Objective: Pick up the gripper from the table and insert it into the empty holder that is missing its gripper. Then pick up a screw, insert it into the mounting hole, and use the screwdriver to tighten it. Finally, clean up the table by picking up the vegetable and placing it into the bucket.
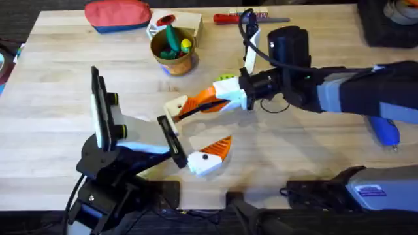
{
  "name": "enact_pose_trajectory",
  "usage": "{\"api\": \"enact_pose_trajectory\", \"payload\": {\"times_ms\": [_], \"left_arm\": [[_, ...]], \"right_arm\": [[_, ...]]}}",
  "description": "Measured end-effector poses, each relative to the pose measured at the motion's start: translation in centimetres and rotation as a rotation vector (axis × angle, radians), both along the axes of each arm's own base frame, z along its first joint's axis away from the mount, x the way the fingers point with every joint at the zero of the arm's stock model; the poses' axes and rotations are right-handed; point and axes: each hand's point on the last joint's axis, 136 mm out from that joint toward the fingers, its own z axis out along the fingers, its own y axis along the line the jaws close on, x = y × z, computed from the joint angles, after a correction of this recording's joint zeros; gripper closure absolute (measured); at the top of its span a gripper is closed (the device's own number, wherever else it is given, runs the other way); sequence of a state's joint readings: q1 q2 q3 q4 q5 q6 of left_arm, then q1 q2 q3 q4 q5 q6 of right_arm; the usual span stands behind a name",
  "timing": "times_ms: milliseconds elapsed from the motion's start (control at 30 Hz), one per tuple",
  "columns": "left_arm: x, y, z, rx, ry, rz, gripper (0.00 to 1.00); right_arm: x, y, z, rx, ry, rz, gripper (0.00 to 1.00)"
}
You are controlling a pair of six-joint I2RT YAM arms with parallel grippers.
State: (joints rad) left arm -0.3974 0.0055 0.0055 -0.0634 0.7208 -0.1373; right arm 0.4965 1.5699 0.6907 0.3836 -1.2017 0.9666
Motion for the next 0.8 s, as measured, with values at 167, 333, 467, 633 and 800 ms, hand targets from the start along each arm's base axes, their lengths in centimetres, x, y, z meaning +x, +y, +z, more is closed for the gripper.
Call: {"api": "enact_pose_trajectory", "payload": {"times_ms": [167,333,467,633,800], "left_arm": [[0.7,0.4,-0.2,-0.003,0.022,0.042,0.014],[1.1,0.6,-0.2,-0.01,0.039,0.068,0.013],[1.1,0.6,-0.2,-0.012,0.041,0.069,0.013],[0.8,0.4,-0.1,-0.011,0.036,0.046,0.015],[-0.3,-0.2,0.0,-0.004,0.012,-0.021,0.014]], "right_arm": [[0.5,0.8,-0.5,0.022,0.005,0.008,0.998],[0.7,1.3,-0.7,0.017,0.031,0.005,0.998],[0.6,1.3,-0.7,0.021,0.026,0.01,0.99],[0.2,1.2,-0.6,0.036,-0.001,0.037,0.795],[-1.0,1.4,-1.4,0.043,0.019,0.1,0.247]]}}
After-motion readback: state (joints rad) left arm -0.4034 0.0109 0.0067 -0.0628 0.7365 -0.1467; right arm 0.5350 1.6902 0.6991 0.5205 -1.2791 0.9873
